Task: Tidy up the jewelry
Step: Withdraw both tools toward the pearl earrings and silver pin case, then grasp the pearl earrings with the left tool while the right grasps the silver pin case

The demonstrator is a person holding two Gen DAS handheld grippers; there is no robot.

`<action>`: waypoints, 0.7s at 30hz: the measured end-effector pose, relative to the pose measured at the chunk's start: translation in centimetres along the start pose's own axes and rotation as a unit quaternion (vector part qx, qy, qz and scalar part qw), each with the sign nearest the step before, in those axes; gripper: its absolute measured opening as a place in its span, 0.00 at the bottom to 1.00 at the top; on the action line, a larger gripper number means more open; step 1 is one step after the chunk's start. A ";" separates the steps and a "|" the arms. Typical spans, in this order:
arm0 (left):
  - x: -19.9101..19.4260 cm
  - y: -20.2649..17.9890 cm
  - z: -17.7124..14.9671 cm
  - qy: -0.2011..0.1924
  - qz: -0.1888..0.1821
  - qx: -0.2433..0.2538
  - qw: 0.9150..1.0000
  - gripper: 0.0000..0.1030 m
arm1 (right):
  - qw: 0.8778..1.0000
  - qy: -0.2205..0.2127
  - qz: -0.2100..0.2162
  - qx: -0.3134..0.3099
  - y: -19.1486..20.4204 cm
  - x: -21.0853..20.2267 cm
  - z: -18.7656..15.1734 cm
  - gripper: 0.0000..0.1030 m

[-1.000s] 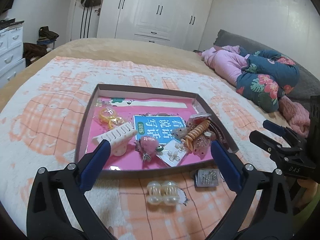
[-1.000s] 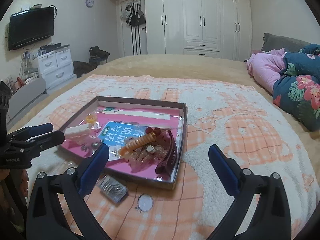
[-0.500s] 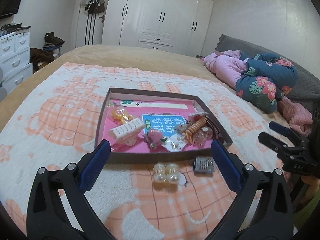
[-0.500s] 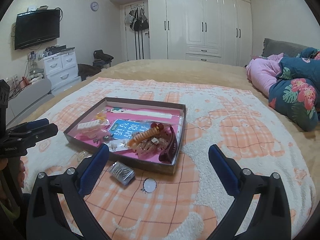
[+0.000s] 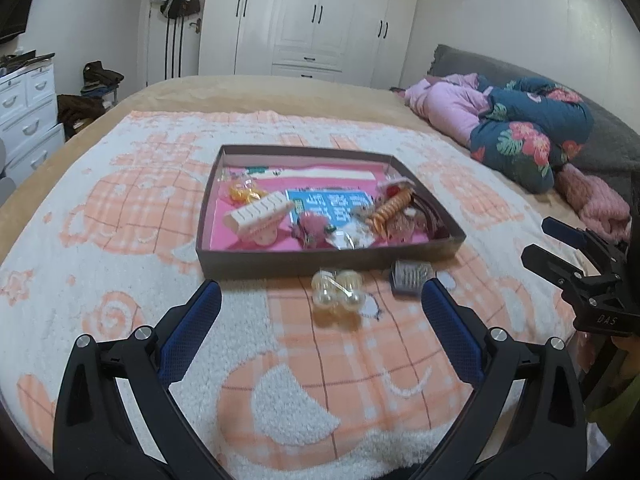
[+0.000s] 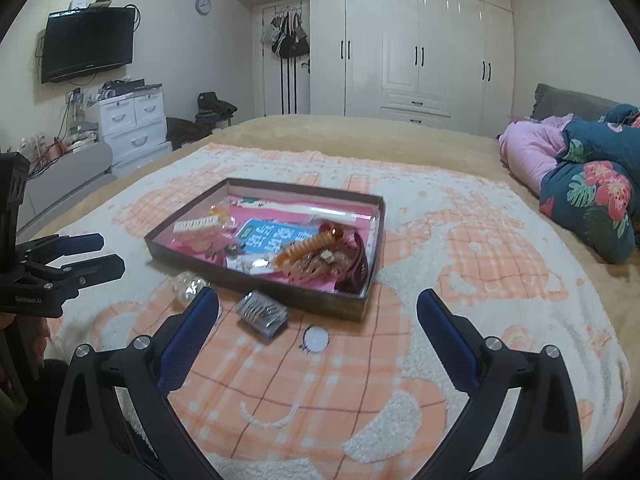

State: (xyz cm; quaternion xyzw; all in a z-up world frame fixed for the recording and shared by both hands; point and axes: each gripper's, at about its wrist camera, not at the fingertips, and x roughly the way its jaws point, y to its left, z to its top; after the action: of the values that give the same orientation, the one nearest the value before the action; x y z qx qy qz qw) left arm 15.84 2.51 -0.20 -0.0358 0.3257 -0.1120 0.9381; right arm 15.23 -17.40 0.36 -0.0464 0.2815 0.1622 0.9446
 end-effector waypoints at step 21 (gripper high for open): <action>7.7 -0.3 -0.6 0.093 -0.035 -0.014 0.995 0.63 | 0.997 0.072 -0.003 -0.011 1.3 5.4 -3.6 0.94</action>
State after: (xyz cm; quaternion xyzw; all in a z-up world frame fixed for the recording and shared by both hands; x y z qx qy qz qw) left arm 21.32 0.46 -5.31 -0.0498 0.4119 -0.1428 0.8986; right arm 17.20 -15.28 -5.58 -0.0695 0.3463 0.1592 0.9219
